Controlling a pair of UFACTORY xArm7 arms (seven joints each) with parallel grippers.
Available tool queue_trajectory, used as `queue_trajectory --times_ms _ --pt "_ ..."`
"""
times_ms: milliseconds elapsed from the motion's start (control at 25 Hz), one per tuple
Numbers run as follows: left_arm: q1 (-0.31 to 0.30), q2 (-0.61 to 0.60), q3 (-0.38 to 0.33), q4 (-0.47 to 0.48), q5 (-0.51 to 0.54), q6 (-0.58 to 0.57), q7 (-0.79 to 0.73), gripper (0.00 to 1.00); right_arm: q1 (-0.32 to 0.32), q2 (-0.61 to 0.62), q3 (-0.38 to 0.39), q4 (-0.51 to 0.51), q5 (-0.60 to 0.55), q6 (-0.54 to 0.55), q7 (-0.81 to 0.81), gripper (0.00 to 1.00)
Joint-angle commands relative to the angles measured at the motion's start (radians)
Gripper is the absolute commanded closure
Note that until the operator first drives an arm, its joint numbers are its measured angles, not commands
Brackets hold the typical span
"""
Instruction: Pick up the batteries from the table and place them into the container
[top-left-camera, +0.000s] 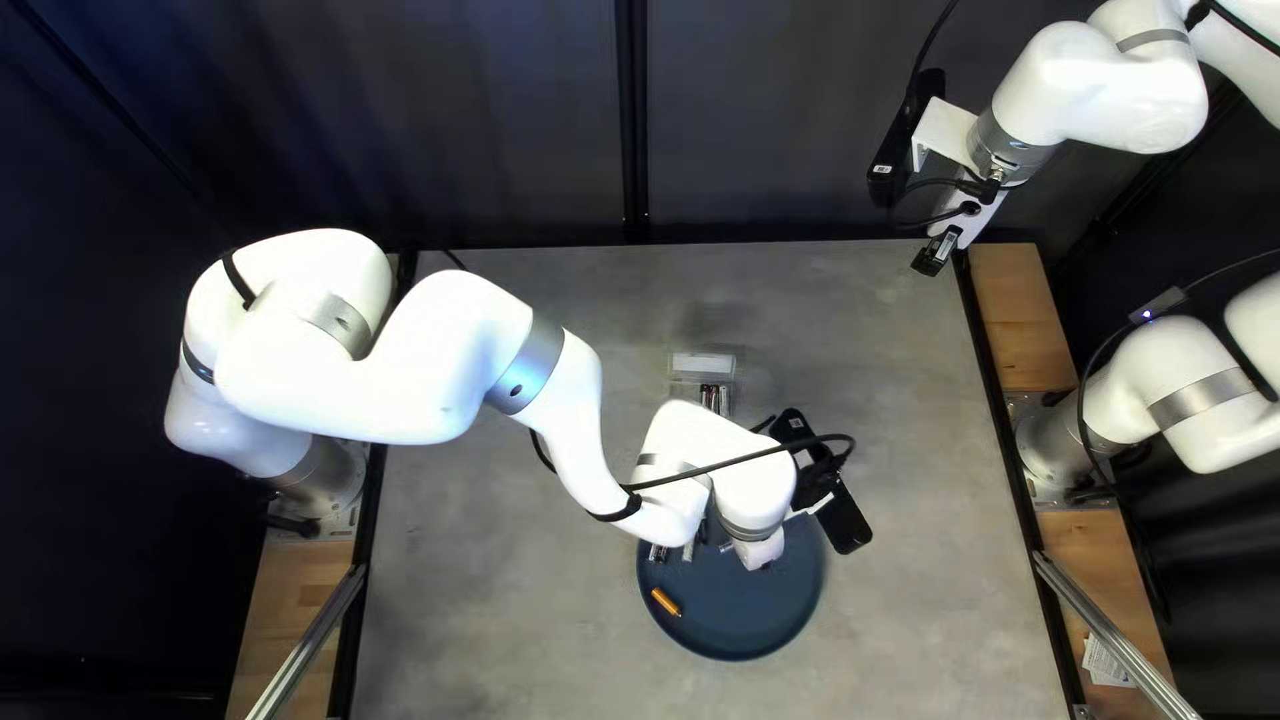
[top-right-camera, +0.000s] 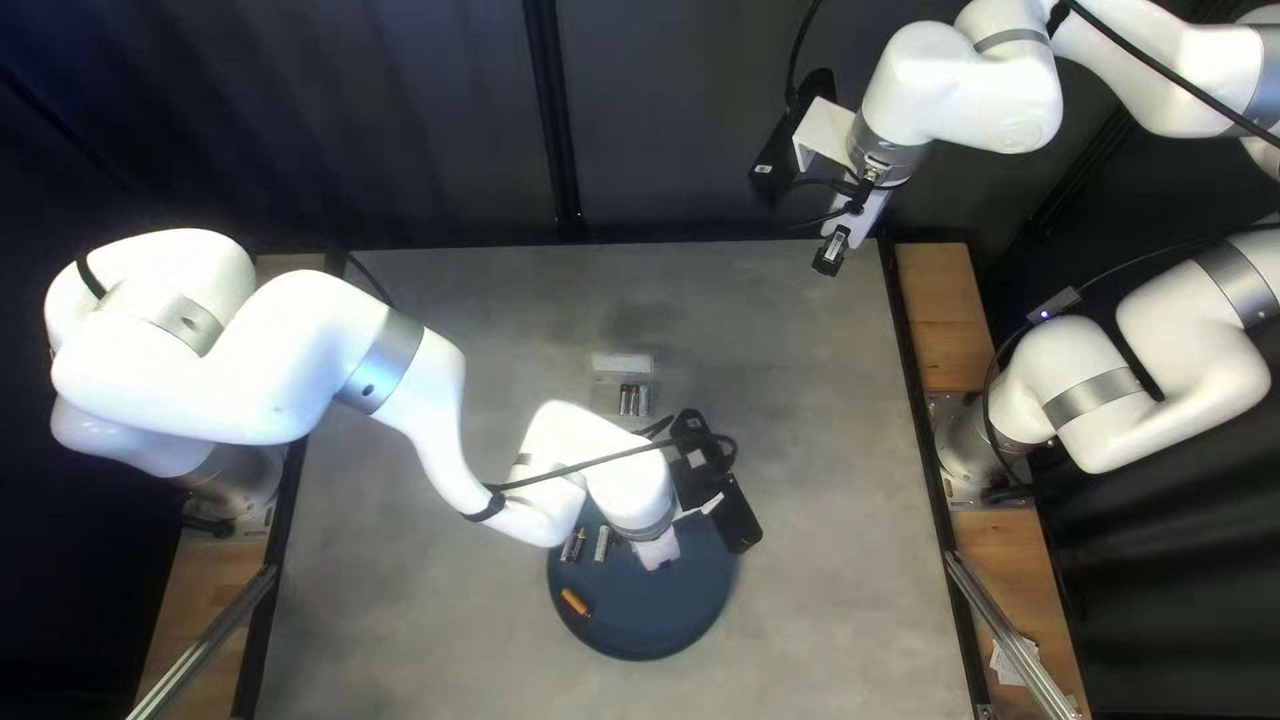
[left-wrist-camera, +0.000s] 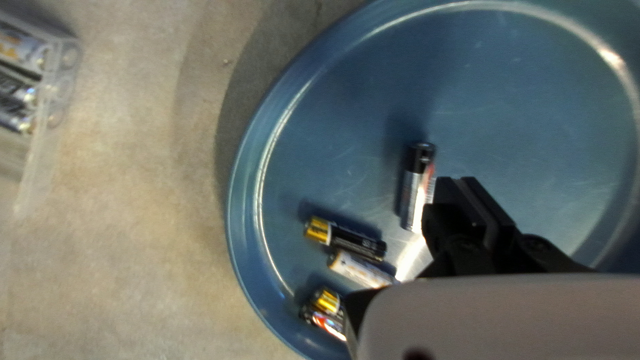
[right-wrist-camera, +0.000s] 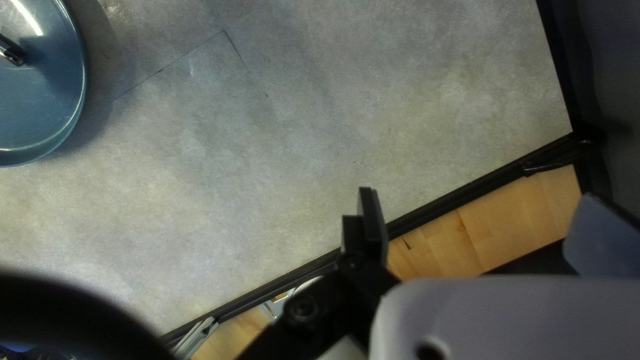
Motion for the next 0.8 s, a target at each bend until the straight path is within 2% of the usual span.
queue_trajectory --times_ms 40,600,800 --pt "-0.001 0.028 0.012 0.001 0.010 -0.021 -0.006 0.00 0.000 0.000 0.000 0.000 0.000 0.000 0.000 0.00" --pt "0.046 -0.022 -0.010 -0.104 0.025 -0.082 0.110 0.00 0.000 0.000 0.000 0.000 0.000 0.000 0.000 0.00" --pt "0.047 0.008 -0.014 -0.076 0.027 -0.084 0.135 0.00 0.000 0.000 0.000 0.000 0.000 0.000 0.000 0.00"
